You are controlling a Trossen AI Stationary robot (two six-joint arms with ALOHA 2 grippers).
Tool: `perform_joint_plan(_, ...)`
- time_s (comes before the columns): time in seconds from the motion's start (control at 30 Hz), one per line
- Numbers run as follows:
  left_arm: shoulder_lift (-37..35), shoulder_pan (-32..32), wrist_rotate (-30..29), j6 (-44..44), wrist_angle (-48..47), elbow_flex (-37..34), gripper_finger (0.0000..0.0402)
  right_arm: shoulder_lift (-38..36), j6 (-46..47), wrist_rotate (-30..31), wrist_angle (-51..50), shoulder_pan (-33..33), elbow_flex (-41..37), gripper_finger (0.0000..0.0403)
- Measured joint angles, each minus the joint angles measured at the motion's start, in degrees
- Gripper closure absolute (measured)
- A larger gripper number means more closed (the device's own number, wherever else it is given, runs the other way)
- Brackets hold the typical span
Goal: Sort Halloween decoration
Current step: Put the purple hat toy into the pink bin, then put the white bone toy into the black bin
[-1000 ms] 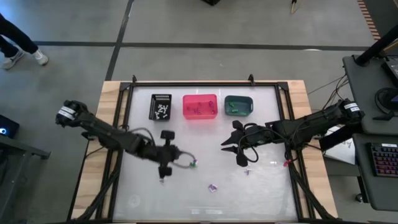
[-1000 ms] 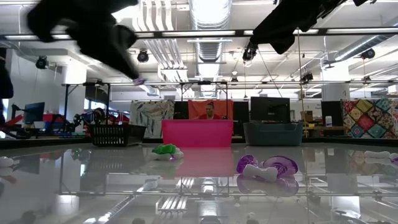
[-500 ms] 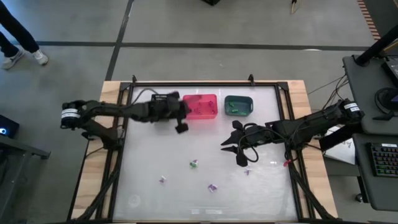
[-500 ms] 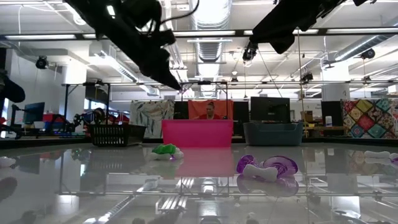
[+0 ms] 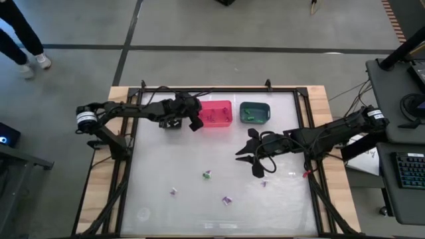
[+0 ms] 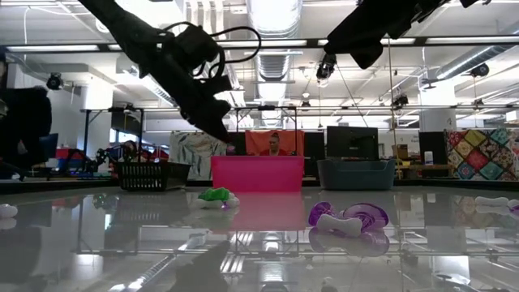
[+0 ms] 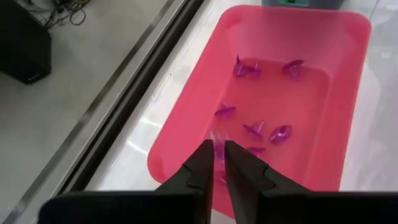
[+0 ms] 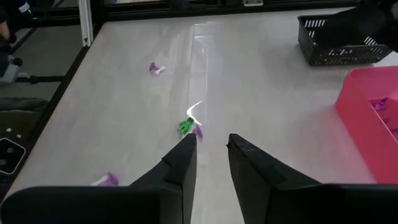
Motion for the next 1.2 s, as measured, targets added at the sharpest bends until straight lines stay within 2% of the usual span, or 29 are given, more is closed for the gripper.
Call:
perform_joint_plan(0.23, -0.37, -0.05, 0.01, 0.13, 0.16, 0.0, 0.0344, 0.0, 2.29, 2.86, -0.01, 0.0, 0.0, 0.0321)
perform_joint_plan(0.47, -3.12, -2.77, 0.02, -1.33, -0.85, 0.0, 0.033, 0.0, 12.27, 2.88, -0.18, -0.02, 0.02, 0.0323)
perform_joint_plan(0.7, -7.41, -11.03, 0.02, -2.08, -0.69, -0.36, 0.033, 1.3, 24.22, 2.21, -5.02, -0.02, 0.16, 0.0328)
perform_joint_plan(0.93, -13.95, -19.63, 0.02, -2.93, -0.1, -1.85, 0.0329, 6.69, 31.58, -3.87, -8.08, 0.0, 0.19, 0.0327)
perform_joint_plan(1.07, -18.63, -23.24, -0.07, -4.78, -0.09, -3.05, 0.0329, 10.26, 36.13, -6.71, -16.69, 0.0, 2.38, 0.0331)
perform_joint_plan(1.2, -23.56, -26.49, -0.3, -6.54, 0.54, -5.16, 0.0329, 12.81, 40.92, -6.92, -28.47, 0.02, 5.84, 0.0331)
